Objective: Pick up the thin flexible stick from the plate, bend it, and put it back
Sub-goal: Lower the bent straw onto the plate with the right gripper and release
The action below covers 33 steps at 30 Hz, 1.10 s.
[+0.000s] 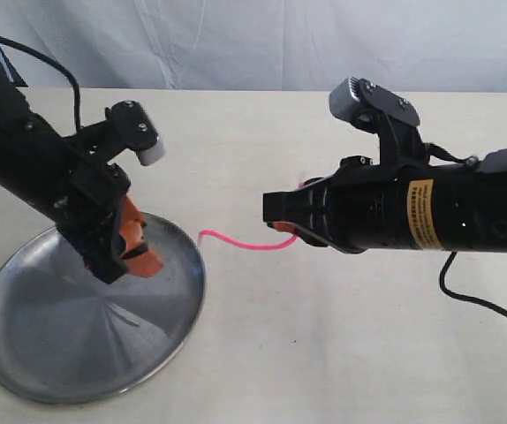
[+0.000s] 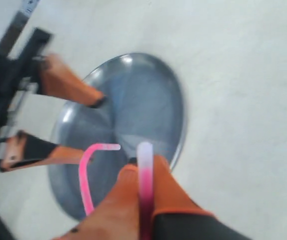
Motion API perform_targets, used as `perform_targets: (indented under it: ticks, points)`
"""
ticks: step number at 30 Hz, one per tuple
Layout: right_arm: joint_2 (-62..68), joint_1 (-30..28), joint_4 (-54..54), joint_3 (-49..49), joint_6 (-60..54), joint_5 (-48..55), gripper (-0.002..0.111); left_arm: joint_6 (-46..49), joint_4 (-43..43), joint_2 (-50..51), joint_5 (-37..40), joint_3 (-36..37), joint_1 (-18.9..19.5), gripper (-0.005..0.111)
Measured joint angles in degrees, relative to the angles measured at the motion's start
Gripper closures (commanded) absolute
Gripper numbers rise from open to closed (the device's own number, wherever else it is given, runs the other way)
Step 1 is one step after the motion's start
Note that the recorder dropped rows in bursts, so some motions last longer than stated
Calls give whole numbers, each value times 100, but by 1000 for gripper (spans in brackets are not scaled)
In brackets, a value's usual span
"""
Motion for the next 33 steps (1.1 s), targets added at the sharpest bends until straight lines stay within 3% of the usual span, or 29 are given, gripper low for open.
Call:
perform_targets:
  ticks: [7,15,18,29,32,33]
  points:
    - [84,0,-27,-60,0,464,109,-2632,2641,-740,-379,0,0,56]
    - [1153,187,-6,-909,0,-413,109,-5810,5114,-1523,-557,0,0,95]
    - [1693,418,-6,-1449,-12,-531,109,-6291,5560,-1807,-560,0,0,107]
    - [3394,1132,-239,-3002,-79,-861,109,-6505,5843,-2190,-347,0,0,107]
    - [3613,1156,-282,-3106,-79,-861,99,-6522,5854,-2190,-313,0,0,107]
    - [3662,1156,-282,-3117,-79,-861,90,-6522,5854,-2190,-313,0,0,107]
